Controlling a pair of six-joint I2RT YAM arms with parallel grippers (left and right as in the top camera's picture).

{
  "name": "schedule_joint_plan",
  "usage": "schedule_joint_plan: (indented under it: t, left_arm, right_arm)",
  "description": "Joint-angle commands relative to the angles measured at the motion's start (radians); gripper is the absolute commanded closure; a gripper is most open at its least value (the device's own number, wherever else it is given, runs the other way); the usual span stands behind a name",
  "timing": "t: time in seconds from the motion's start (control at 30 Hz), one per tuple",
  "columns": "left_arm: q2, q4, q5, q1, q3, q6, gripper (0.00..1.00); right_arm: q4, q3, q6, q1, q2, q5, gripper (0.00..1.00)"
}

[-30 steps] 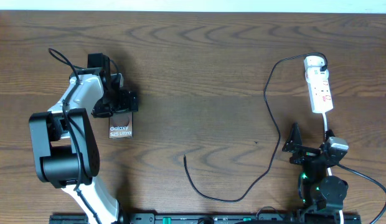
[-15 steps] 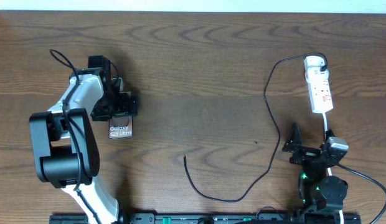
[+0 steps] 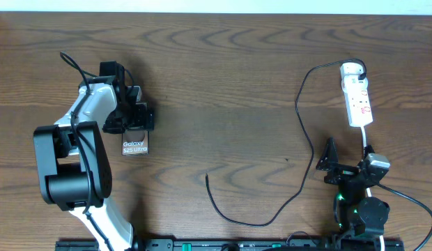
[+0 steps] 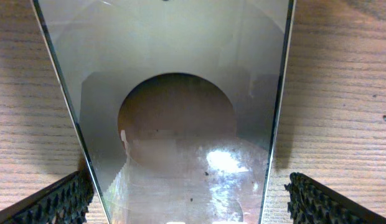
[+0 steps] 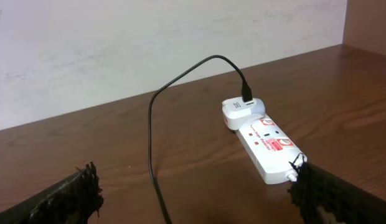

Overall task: Plug charger to phone and switch on socket
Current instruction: 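Close the left gripper on the phone's long edges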

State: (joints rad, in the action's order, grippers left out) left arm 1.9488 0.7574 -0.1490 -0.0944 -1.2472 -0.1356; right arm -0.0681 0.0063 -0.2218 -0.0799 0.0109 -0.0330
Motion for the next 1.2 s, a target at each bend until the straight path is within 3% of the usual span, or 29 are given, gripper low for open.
schedule_joint_plan:
  t: [0.0, 1.17]
  left_arm:
    - [0.01, -0.023, 0.011, 0.002, 0.053, -0.021, 0.02]
    - [0.01, -0.066, 0.008, 0.003, 0.075, -0.096, 0.02]
  right_arm:
    - [-0.004, -0.001, 0.01, -0.002, -0.005, -0.002, 0.01]
    - [-0.004, -0.001, 0.01, -0.002, -0.005, -0.002, 0.01]
